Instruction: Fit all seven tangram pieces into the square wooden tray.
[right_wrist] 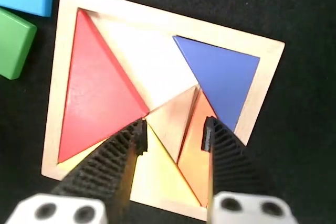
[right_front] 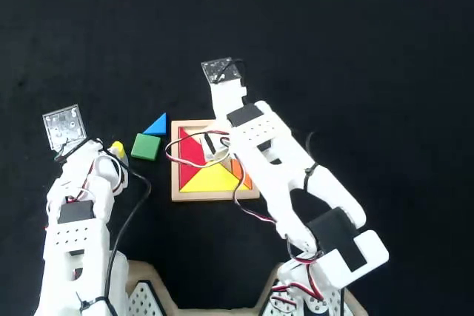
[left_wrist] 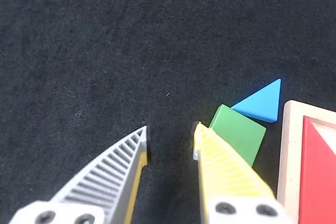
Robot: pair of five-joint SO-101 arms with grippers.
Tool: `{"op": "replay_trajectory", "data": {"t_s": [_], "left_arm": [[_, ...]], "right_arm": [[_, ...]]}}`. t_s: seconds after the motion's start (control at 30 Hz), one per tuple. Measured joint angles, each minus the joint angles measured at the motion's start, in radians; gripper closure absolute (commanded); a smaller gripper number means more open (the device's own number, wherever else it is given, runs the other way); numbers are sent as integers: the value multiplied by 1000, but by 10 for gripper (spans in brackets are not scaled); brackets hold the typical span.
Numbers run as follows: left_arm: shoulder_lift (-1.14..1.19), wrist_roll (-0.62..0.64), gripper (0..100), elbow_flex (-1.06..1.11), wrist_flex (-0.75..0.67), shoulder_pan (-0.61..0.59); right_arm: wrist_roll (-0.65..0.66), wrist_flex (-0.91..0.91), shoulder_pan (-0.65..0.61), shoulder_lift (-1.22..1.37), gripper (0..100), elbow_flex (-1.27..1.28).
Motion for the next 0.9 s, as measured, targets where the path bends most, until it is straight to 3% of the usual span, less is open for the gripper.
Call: {"op": "replay_trajectory", "data": {"t_s": [0.03,0.23,0.57,0.9], "left_arm": [[0,0,844,0,0,0],[0,0,844,0,0,0],[0,0,844,0,0,0],[0,0,844,0,0,0]], "right_arm": [[9,0,0,0,987,0],[100,-46,0,25,988,-89],[109,52,2,336,987,-299],[109,121,25,354,987,-307]]}}
